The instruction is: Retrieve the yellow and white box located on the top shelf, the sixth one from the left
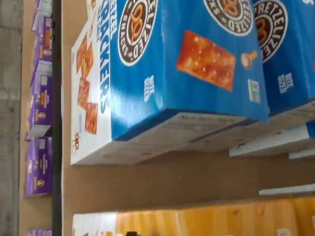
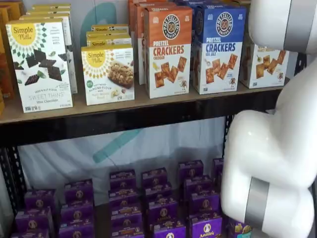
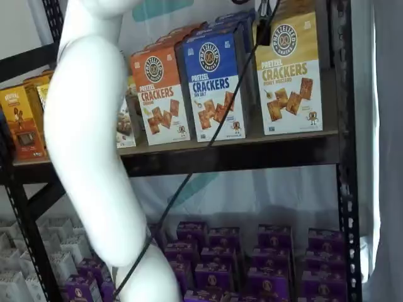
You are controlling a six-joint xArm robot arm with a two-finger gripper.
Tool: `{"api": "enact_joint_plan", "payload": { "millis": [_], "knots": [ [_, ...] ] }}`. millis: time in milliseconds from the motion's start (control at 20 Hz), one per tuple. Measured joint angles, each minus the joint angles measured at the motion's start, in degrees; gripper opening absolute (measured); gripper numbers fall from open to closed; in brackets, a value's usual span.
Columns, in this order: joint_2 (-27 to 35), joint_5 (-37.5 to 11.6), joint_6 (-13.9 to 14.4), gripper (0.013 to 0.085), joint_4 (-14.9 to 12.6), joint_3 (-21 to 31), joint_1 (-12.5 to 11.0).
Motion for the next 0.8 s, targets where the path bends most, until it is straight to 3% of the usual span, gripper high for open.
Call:
{"api": "enact_joint_plan", "payload": {
  "millis": [150,500,800],
  "knots": [
    [1.50,1.34,0.23,0.0850,-2.63,-2.14,0.89],
    [3.29,2.88,0.89,0.0850,-5.86,-4.46,2.40],
    [6.59,7.94,2.43,0.0850,-10.41,-9.89,4.50]
  ]
}}
